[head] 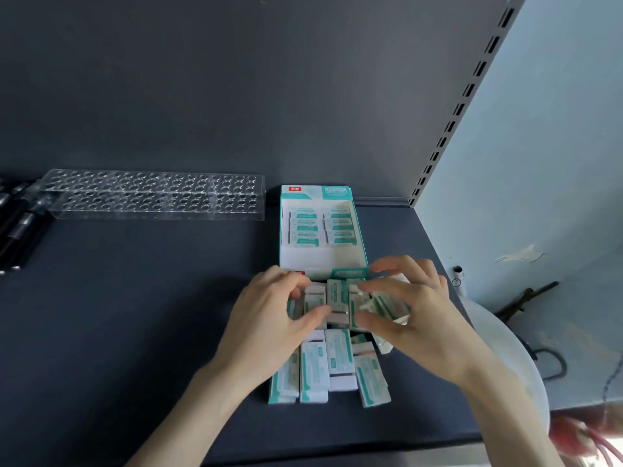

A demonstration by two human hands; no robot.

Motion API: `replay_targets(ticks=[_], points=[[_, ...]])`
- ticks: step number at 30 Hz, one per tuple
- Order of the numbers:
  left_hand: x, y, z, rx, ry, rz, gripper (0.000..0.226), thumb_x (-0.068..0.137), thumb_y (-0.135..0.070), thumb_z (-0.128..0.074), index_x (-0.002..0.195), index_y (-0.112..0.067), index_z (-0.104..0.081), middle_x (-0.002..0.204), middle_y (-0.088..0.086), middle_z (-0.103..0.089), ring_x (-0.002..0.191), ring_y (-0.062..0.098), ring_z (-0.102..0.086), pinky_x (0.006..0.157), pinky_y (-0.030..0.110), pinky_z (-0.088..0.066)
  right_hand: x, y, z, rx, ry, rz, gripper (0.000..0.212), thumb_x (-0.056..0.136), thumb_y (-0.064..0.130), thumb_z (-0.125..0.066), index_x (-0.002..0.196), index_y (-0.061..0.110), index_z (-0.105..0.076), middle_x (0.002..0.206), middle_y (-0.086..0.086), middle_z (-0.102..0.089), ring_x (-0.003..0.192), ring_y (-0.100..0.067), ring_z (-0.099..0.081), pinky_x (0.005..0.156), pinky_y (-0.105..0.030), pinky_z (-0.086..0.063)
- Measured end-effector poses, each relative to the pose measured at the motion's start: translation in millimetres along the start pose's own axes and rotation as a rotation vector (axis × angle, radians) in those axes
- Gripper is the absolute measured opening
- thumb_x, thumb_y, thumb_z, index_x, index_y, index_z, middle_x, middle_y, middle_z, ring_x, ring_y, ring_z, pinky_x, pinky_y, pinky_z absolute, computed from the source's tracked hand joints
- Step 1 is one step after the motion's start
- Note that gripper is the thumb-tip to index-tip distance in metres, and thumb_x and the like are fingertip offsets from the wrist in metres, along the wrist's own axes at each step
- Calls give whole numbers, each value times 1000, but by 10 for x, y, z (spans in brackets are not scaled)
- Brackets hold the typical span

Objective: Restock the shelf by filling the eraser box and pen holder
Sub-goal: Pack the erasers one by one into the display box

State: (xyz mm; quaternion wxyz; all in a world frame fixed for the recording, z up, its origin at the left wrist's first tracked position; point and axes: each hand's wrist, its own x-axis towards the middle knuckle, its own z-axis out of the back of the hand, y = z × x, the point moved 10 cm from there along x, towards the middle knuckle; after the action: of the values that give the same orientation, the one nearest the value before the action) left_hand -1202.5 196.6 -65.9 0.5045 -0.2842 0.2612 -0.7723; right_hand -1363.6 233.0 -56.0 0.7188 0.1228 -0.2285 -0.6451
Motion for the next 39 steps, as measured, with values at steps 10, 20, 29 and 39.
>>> replay_targets(ticks=[10, 20, 29, 39], points=[[2, 54, -34, -130, 9, 79, 34, 72, -36, -77, 98, -26, -58, 90, -17, -55, 81, -6, -48, 68, 8, -37, -30, 0, -3, 106, -4, 10, 12, 74, 34, -76, 85, 32, -72, 109, 27, -49, 106, -5, -33, 90, -9, -12], [34, -2, 58, -666, -10, 119, 12, 84, -14, -68, 96, -16, -66, 89, -4, -71, 83, 7, -66, 75, 20, -51, 167, 83, 228, 800, -130, -122, 28, 64, 19, -78, 74, 7, -55, 56, 3, -59, 47, -7, -47, 46, -17, -40], [193, -29, 97, -822, -7, 142, 22, 90, -29, -58, 92, -8, -50, 61, 3, -50, 58, 11, -44, 62, 20, -42, 449, 168, 53, 995, -72, -171, 12, 76, 17, -66, 79, 6, -64, 70, 7, -68, 47, -17, -61, 50, -22, -51], [431, 243, 307, -715, -141, 223, 19, 80, -6, -70, 85, -13, -54, 71, -4, -66, 50, 0, -49, 51, 14, -40, 607, 176, -144, 860, 119, -150, 38, 75, -2, -74, 104, 19, -64, 101, -1, -71, 81, -23, -70, 76, -32, -57]])
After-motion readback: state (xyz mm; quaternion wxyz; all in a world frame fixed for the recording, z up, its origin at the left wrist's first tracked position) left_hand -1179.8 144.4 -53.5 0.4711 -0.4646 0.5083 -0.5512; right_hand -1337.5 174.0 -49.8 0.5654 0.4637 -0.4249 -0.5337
